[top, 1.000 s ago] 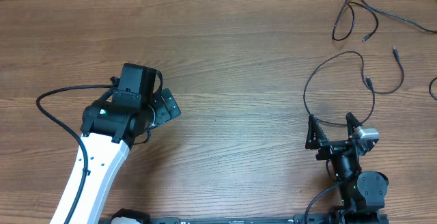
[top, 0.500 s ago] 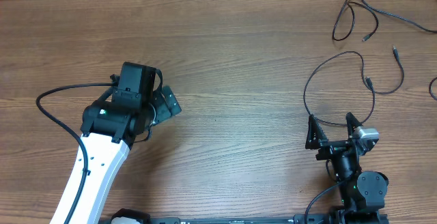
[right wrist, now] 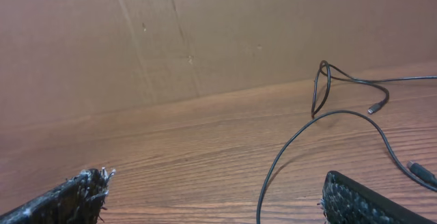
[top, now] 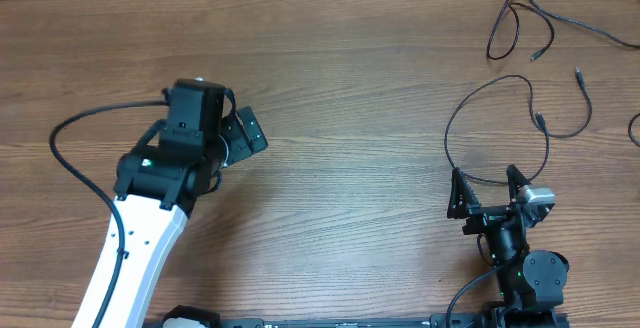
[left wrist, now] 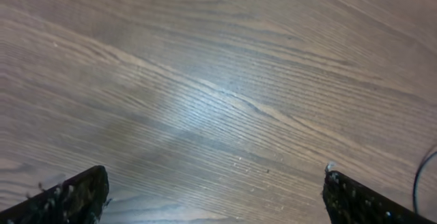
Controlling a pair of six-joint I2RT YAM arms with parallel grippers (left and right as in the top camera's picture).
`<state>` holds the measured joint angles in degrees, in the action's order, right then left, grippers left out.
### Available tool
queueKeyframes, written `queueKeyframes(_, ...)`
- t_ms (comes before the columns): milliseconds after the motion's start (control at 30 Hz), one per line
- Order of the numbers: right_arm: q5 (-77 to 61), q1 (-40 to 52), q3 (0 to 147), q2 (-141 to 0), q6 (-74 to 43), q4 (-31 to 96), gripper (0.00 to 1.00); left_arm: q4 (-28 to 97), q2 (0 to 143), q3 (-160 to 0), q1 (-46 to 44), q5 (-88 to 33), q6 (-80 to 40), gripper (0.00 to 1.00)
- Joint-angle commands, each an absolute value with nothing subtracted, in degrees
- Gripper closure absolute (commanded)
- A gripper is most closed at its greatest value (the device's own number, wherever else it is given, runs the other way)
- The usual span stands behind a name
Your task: Untangle cables
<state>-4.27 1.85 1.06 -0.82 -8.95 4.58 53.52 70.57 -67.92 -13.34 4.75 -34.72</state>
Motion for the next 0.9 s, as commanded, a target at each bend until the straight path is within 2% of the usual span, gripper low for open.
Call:
queueKeyframes(0, -4.6, 1.4, 0.4, -0.2, -8.5, 4.4, 0.00, 55.9, 67.8, -73.3, -13.1, 4.9, -27.7, 0.00)
queueKeyframes(200, -4.5, 1.4, 0.4, -0.2, -8.5, 4.4, 0.00, 60.7, 63.8, -78.5, -13.1, 4.8, -25.7, 0.01)
queueKeyframes(867, -4.6, 1.4, 0.4, -0.2, -8.5, 4.4, 0.00, 61.5, 62.8, -78.5, -13.1, 4.9, -25.7, 0.01)
